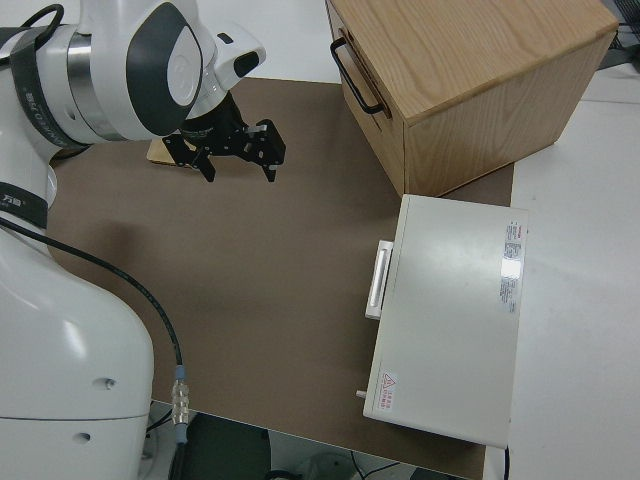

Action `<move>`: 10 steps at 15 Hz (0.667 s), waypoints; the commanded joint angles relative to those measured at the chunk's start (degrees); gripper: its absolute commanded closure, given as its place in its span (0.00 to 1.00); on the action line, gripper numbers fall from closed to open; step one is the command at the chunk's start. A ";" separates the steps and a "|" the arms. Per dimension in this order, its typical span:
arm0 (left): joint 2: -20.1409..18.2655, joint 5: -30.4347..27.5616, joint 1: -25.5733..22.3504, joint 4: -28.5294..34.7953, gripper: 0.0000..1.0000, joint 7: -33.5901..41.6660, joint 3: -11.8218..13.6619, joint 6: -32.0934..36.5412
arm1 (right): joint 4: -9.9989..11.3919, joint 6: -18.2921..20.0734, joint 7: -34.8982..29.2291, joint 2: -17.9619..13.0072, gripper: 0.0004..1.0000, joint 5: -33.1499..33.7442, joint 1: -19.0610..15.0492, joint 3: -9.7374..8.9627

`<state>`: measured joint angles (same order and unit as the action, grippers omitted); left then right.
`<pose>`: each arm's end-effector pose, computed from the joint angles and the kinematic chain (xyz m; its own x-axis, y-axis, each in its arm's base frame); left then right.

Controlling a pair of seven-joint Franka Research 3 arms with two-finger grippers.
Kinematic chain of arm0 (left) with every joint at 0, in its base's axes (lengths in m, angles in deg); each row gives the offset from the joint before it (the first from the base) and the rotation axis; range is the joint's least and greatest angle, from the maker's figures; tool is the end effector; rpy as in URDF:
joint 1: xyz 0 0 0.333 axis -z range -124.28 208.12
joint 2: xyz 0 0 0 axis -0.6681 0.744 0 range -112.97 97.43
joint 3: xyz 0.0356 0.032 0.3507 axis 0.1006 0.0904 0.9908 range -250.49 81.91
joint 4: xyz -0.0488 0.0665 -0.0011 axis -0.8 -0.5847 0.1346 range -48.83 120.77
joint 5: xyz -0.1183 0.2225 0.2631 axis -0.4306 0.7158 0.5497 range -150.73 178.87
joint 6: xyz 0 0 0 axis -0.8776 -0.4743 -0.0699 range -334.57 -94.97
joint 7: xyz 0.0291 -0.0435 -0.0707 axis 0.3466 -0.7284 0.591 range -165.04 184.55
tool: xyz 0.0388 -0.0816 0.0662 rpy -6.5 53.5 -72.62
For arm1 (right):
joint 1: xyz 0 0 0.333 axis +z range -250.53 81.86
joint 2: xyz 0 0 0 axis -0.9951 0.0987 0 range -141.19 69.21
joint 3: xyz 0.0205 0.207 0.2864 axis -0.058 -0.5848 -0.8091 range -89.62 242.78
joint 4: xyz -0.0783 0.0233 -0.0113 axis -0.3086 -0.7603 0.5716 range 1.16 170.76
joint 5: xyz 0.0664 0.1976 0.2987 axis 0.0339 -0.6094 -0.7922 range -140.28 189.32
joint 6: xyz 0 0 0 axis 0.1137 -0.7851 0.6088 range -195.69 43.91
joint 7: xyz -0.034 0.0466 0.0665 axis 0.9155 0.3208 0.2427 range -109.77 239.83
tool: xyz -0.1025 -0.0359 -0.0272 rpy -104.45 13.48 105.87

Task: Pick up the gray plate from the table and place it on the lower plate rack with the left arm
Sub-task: 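Lift the gray plate with the left gripper toward the wooden rack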

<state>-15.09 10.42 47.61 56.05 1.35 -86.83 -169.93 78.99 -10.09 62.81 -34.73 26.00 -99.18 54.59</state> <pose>0.4748 -0.0759 0.5693 0.9967 0.0154 -0.0793 0.0190 -0.9988 0.0450 0.5088 0.0577 0.6728 0.9903 0.0810 -0.1125 0.0840 -0.9962 0.0219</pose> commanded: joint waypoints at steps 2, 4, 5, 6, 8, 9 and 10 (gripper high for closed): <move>0.72 8.29 0.12 -3.20 1.00 -0.30 0.52 5.92 | -0.41 0.62 -0.68 -0.20 0.02 0.37 -1.32 -1.21; 0.64 14.43 0.12 -3.64 1.00 -0.56 0.52 8.03 | -0.41 0.62 -0.68 -0.12 0.02 0.37 -1.32 -1.21; 0.72 18.12 0.12 -3.82 1.00 -0.74 0.52 9.52 | -0.41 0.70 -0.68 -0.12 0.02 0.37 -1.32 -1.21; 0.81 22.42 0.03 -4.08 1.00 -0.74 0.43 10.93 | -0.41 0.62 -0.68 -0.12 0.02 0.37 -1.32 -1.21; 1.25 31.29 0.12 -4.17 1.00 -0.82 0.34 13.13 | -0.41 0.62 -0.68 -0.12 0.02 0.37 -1.32 -1.13; 1.51 35.43 -0.06 -4.08 1.00 -0.56 0.34 13.92 | -0.41 0.62 -0.68 -0.12 0.02 0.37 -1.32 -1.21; 1.60 38.86 -0.06 -4.08 1.00 -0.47 0.43 14.89 | -0.33 0.62 -0.68 -0.12 0.02 0.37 -1.32 -1.21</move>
<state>-14.75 42.38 47.50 53.51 1.28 -86.31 -158.06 78.99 -10.09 62.81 -34.73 26.00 -99.18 54.59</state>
